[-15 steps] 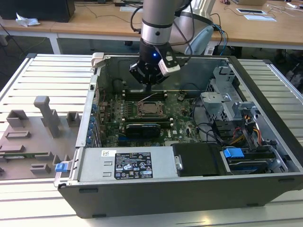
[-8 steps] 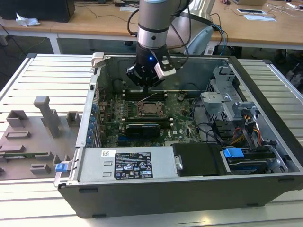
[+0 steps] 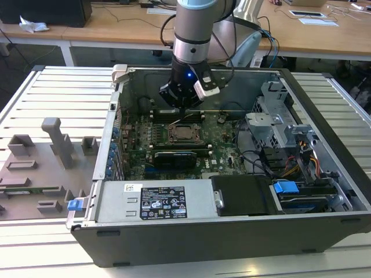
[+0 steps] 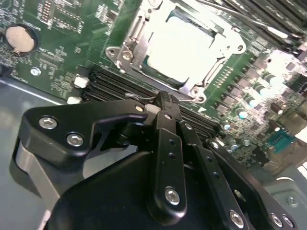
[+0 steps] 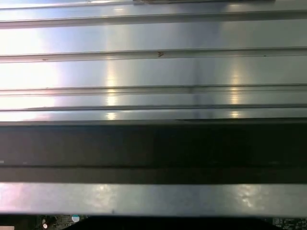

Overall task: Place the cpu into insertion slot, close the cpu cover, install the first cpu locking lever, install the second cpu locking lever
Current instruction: 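Install the first cpu locking lever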

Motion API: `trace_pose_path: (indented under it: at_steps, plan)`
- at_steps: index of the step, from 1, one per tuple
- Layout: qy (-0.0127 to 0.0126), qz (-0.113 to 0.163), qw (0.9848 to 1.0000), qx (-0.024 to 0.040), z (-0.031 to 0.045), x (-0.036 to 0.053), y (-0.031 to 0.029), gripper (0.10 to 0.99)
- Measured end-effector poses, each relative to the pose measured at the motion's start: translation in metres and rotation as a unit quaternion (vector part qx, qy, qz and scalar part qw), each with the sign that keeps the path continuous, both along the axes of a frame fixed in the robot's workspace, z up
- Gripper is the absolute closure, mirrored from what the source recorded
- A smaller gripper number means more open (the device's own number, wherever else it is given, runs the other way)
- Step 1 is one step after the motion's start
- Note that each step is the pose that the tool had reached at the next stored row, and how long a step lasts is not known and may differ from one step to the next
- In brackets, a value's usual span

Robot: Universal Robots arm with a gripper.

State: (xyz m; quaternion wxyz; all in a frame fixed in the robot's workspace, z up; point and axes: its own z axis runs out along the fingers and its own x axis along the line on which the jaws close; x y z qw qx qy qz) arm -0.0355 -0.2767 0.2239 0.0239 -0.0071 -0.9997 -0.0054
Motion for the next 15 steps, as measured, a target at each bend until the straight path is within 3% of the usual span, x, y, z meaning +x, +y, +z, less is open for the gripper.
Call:
trace_pose_path:
  at_steps: [5, 15]
  plan:
    - [0.0047, 0.000, 1.0000, 0.0000, -0.0086, 0.0105, 0.0009, 0.980]
    - [0.0096, 0.000, 1.0000, 0.0000, -0.0190, 0.0254, 0.0009, 0.980]
